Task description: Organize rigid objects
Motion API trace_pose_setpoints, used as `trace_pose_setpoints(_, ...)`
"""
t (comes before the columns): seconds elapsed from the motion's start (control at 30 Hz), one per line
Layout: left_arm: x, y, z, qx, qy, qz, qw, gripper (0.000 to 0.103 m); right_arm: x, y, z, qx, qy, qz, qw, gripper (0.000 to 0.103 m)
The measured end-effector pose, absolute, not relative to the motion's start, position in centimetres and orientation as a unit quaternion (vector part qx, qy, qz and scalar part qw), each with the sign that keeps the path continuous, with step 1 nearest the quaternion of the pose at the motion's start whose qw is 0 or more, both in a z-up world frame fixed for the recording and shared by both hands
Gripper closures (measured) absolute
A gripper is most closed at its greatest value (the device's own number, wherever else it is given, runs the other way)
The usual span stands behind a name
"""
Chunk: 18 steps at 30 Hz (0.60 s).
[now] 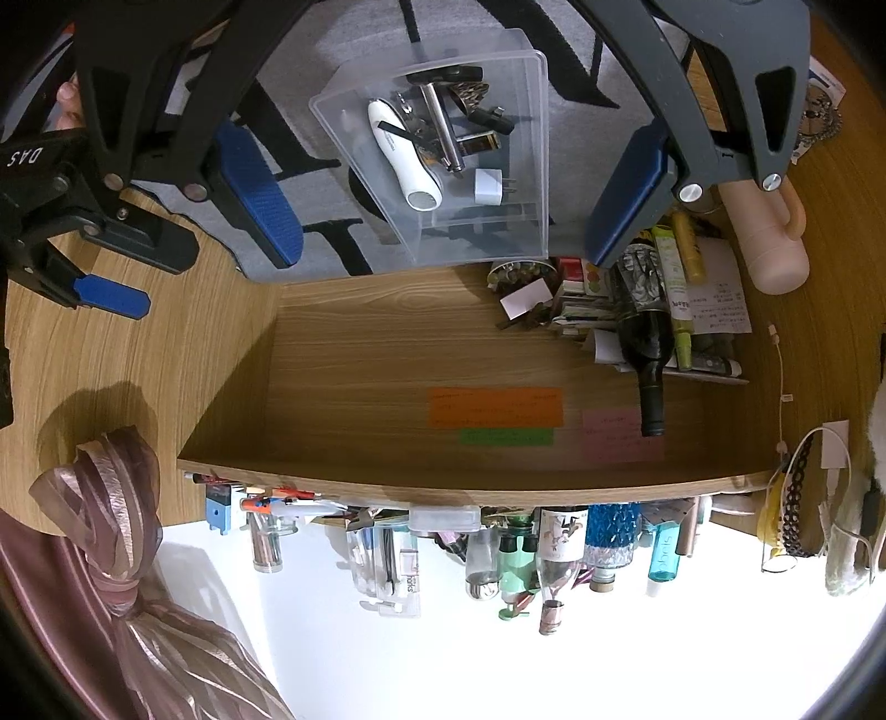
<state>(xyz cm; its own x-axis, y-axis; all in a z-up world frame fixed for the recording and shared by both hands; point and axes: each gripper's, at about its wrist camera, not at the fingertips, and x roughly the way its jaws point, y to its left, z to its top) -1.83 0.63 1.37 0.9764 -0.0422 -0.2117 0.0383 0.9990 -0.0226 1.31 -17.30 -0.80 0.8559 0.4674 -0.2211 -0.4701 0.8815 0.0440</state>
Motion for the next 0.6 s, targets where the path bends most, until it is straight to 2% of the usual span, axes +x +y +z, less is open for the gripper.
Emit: trace_pose_setpoints(0.6,-1.8,0.32,1.33,-0.01,0.104,-0.02,0.994,0.0,1.54,-17.34,-0.96,-0.007,0.119,0.246,0.962,0.0)
